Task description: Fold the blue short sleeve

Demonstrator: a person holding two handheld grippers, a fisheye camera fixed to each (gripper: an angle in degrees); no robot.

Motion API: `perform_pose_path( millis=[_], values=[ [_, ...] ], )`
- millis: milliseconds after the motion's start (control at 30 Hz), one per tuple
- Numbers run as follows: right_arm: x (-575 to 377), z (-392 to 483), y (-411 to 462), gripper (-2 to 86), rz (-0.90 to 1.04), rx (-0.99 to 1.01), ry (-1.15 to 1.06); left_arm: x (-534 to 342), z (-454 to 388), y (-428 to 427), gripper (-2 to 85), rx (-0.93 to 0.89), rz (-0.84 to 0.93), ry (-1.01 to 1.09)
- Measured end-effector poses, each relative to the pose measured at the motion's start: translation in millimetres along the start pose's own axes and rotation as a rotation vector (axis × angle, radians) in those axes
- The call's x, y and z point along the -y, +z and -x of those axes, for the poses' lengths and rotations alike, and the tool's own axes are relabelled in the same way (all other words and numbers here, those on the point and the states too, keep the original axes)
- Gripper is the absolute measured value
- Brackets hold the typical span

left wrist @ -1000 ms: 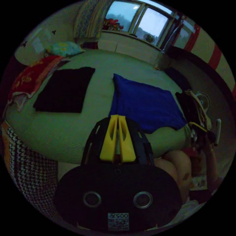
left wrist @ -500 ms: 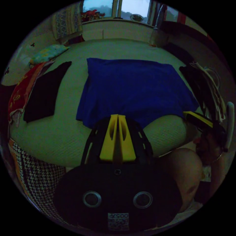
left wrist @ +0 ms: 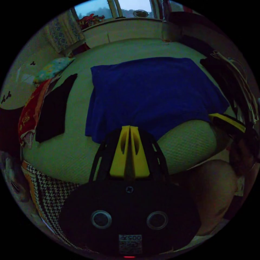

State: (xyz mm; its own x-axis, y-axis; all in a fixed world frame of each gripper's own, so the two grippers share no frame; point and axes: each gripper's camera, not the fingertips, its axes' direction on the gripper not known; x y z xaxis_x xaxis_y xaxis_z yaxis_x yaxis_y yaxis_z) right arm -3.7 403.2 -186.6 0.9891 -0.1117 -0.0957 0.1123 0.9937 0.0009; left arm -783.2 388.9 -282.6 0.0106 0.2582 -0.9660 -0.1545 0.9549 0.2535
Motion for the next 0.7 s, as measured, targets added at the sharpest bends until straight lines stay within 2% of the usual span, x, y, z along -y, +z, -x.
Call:
perform_pose_path(
  millis=[300,400,467,533,633,700],
  values=[
    [16.4,-13.0,-15.5,-1.4,0.036,-0.063,-0.119,38.8,-121.4,-22.5,-0.4,0.124,0.073,0.148],
    [21.9,-29.5,-25.6,-1.2,0.035,-0.013,-0.117,55.1,-160.6,-37.9,-0.1,0.192,0.087,0.201],
    [22.0,-44.8,-40.1,-1.1,-0.020,0.013,-0.102,62.7,-178.9,-55.2,-0.1,0.157,0.001,0.160],
    [20.1,-55.8,-57.4,-1.1,-0.127,-0.051,-0.050,74.9,-201.9,-75.9,0.0,0.021,-0.072,0.097],
    [20.7,-74.0,-91.0,-0.9,-0.346,-0.101,0.051,91.0,-239.4,-94.7,0.1,-0.137,-0.120,0.092],
    [28.3,-84.7,-106.0,-0.9,-0.403,-0.125,0.090,99.6,-266.1,-103.2,0.1,-0.182,-0.153,0.113]
  ],
)
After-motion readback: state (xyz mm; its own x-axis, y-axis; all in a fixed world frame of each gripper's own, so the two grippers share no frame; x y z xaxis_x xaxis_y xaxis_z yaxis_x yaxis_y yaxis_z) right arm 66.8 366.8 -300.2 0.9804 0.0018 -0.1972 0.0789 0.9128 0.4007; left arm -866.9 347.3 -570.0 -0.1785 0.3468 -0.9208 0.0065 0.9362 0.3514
